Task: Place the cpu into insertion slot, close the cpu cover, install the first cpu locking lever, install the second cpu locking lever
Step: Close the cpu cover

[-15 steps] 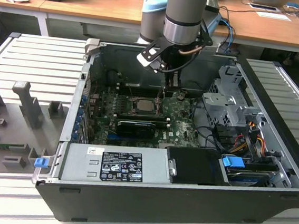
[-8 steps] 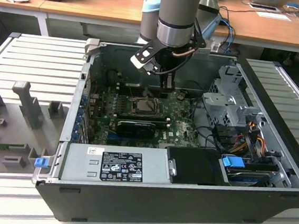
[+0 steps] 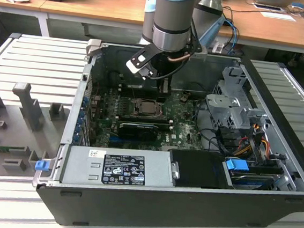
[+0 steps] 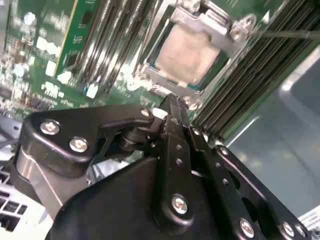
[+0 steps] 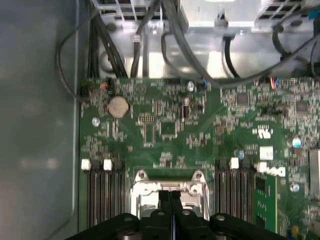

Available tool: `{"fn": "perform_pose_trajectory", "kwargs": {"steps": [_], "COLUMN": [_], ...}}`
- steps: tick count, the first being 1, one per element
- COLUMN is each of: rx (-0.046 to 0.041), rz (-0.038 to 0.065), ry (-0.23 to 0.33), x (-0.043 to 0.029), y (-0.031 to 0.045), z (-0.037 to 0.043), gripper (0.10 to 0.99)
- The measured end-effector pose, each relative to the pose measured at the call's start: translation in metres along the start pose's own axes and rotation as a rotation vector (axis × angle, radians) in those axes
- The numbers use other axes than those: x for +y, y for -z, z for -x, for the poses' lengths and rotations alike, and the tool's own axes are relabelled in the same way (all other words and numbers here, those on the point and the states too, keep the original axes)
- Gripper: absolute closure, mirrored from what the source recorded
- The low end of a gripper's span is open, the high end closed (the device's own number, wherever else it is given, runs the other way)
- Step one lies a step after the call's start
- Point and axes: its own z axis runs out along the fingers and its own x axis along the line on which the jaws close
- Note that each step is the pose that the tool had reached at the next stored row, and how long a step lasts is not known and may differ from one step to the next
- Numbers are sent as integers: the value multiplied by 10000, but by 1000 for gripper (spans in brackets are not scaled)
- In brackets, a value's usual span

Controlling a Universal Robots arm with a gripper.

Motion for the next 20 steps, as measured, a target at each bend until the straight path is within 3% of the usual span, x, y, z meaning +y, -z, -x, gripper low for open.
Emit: {"fn": "perform_pose_trajectory", "kwargs": {"steps": [2, 7, 12, 16, 20], "rx": [-1, -1, 2, 3, 46], "rz": [0, -2, -10, -9, -10], "ry": [2, 14, 18, 27, 34], "x": [-135, -253, -308, -397, -417], "y": [-33, -120, -130, -138, -208], "z": [3, 7, 8, 8, 11], "gripper": [980, 980, 980, 980, 980]}}
